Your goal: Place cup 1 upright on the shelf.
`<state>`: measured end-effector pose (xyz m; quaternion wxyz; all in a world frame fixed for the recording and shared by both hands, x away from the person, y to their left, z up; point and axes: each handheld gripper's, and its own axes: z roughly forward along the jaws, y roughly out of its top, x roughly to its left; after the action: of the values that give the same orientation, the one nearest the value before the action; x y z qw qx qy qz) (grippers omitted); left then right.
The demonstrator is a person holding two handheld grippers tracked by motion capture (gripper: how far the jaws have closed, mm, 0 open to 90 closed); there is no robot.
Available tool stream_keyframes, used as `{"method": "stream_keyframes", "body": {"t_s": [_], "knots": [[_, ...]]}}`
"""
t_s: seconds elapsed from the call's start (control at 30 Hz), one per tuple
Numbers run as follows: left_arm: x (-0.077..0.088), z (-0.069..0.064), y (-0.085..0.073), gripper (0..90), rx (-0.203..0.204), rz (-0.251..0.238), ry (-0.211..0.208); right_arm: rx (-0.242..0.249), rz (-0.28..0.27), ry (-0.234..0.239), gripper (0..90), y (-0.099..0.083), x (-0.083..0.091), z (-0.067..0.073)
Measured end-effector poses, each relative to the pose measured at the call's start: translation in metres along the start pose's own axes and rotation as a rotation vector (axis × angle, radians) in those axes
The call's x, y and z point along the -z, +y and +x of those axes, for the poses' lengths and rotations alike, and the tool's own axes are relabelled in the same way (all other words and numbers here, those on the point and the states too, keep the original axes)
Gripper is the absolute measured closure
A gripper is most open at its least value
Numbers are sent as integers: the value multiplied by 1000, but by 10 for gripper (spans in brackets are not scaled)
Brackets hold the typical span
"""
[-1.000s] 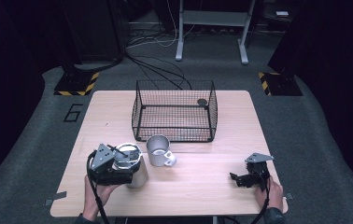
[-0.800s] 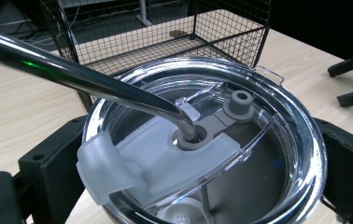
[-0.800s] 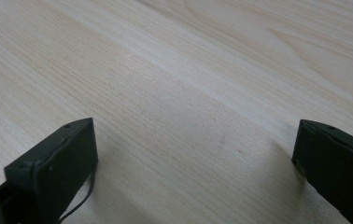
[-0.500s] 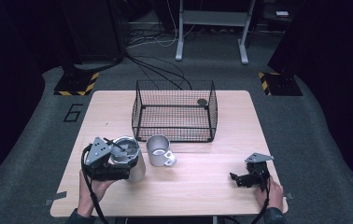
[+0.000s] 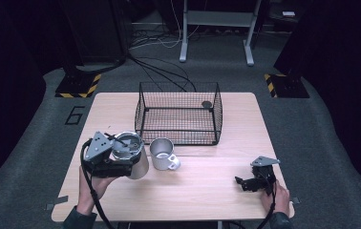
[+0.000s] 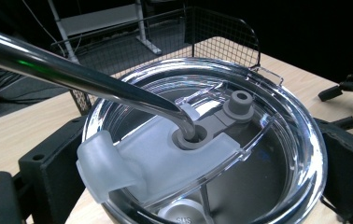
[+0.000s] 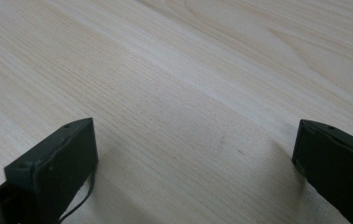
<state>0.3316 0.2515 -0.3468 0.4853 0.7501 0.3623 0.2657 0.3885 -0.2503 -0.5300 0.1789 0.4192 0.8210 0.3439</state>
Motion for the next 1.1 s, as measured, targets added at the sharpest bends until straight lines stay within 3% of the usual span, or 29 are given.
{"method": "stream_keyframes", "body": {"t_s": [0.47, 1.1], "knots": [[-7, 2, 30, 38, -35, -5, -26, -4, 1, 2, 0, 0, 0, 0], [-34, -2, 68, 38, -68, -23, -80, -3, 1, 2, 0, 0, 0, 0]]}}
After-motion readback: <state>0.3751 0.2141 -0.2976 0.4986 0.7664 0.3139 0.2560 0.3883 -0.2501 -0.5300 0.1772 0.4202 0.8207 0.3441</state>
